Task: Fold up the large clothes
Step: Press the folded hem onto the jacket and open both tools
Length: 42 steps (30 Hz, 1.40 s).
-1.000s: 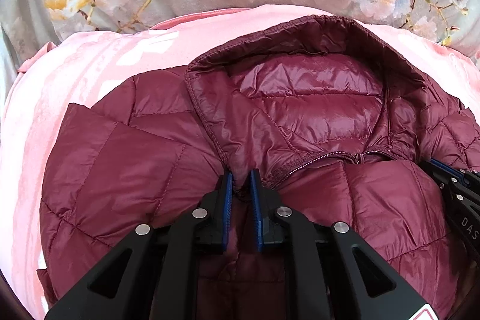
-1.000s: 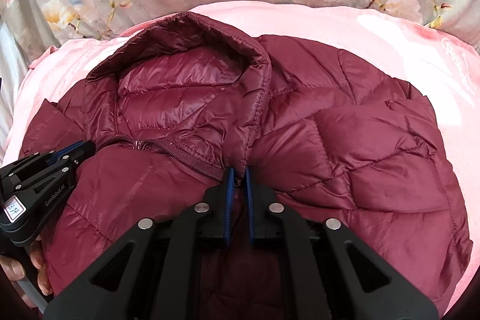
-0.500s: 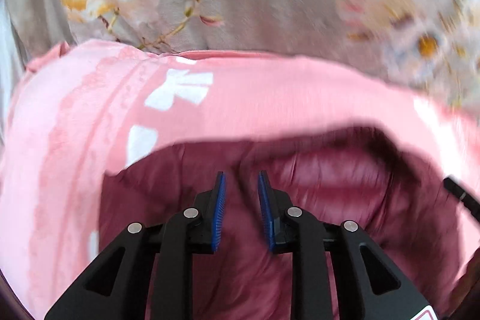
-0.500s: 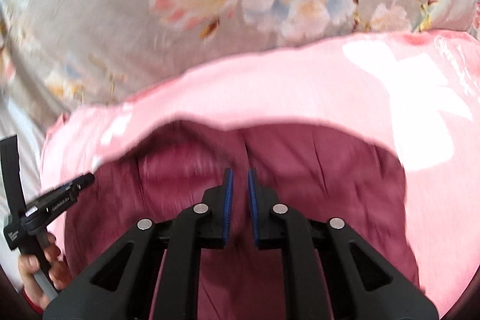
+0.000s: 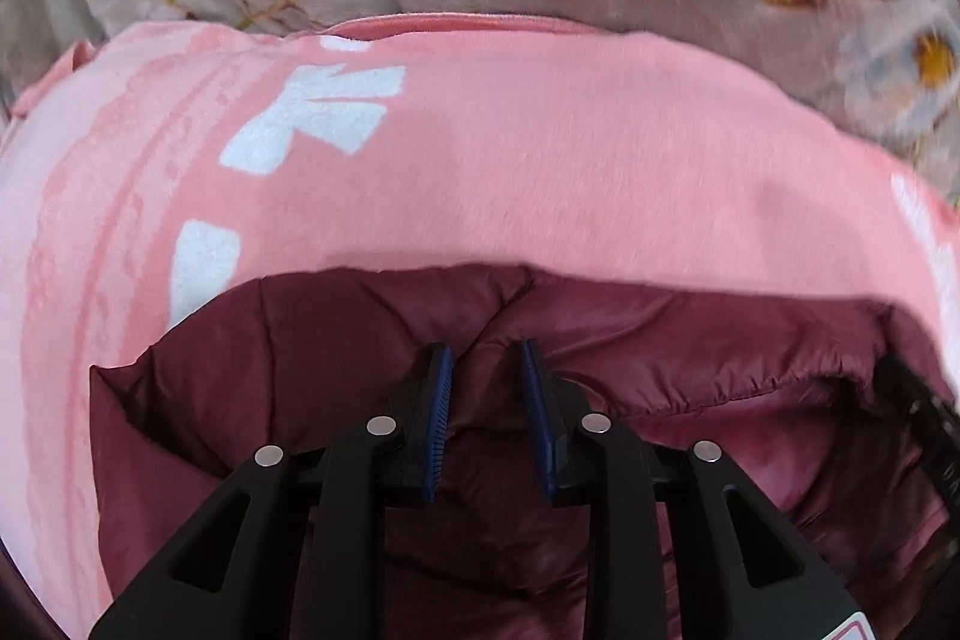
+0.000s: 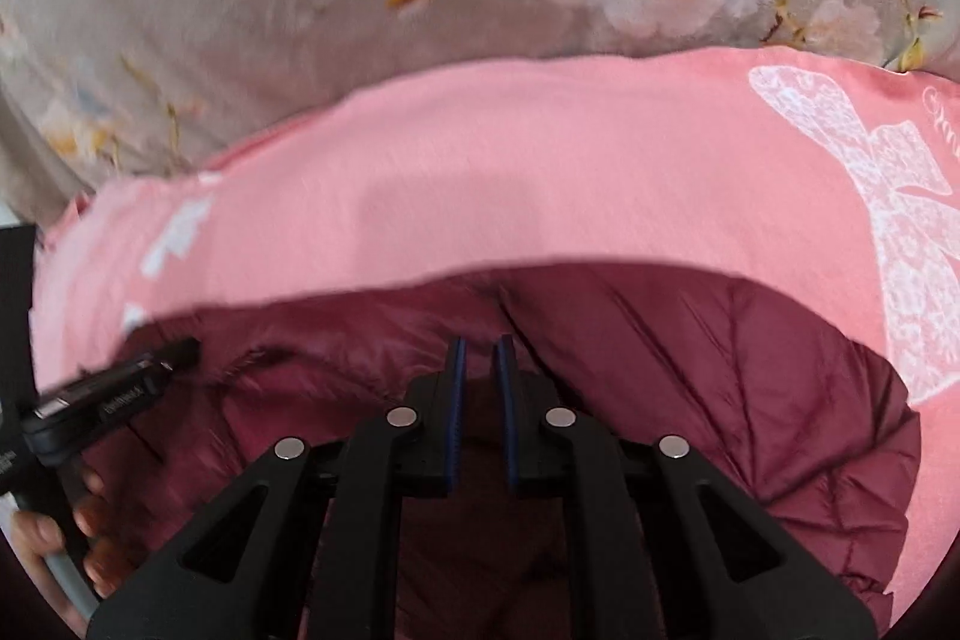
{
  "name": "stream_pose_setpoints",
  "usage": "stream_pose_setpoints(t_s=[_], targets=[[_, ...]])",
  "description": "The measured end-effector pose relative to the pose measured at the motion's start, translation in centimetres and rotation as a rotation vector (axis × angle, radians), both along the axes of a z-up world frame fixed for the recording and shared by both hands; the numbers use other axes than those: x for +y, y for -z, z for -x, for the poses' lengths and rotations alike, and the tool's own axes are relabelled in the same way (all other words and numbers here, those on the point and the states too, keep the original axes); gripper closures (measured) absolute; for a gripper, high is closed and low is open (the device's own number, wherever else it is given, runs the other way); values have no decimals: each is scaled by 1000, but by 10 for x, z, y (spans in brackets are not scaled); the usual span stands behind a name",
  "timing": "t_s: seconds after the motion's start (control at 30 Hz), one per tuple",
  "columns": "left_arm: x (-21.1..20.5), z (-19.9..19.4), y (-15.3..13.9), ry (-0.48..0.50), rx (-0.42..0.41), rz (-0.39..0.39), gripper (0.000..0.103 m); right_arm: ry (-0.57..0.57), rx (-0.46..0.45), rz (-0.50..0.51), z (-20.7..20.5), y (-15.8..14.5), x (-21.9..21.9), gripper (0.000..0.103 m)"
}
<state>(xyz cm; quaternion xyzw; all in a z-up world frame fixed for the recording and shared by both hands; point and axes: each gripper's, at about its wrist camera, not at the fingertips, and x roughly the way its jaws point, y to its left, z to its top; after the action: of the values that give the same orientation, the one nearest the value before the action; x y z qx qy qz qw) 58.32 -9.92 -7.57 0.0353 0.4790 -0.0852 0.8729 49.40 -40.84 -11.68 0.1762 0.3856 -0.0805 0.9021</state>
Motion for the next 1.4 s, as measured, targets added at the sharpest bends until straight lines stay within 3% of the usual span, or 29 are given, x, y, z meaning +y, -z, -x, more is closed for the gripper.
stream_pose_setpoints(t_s=[0.3, 0.43, 0.63, 1.4], targets=[[-5, 15, 3, 23, -126, -60, 74, 2, -5, 30, 5, 14, -1, 96], [-5, 15, 2, 21, -134, -58, 73, 5, 4, 75, 4, 13, 4, 96], [-11, 17, 2, 17, -151, -100, 71, 5, 2, 68, 3, 13, 5, 96], [-12, 18, -1, 11, -158, -128, 67, 6, 14, 90, 3, 12, 6, 96]])
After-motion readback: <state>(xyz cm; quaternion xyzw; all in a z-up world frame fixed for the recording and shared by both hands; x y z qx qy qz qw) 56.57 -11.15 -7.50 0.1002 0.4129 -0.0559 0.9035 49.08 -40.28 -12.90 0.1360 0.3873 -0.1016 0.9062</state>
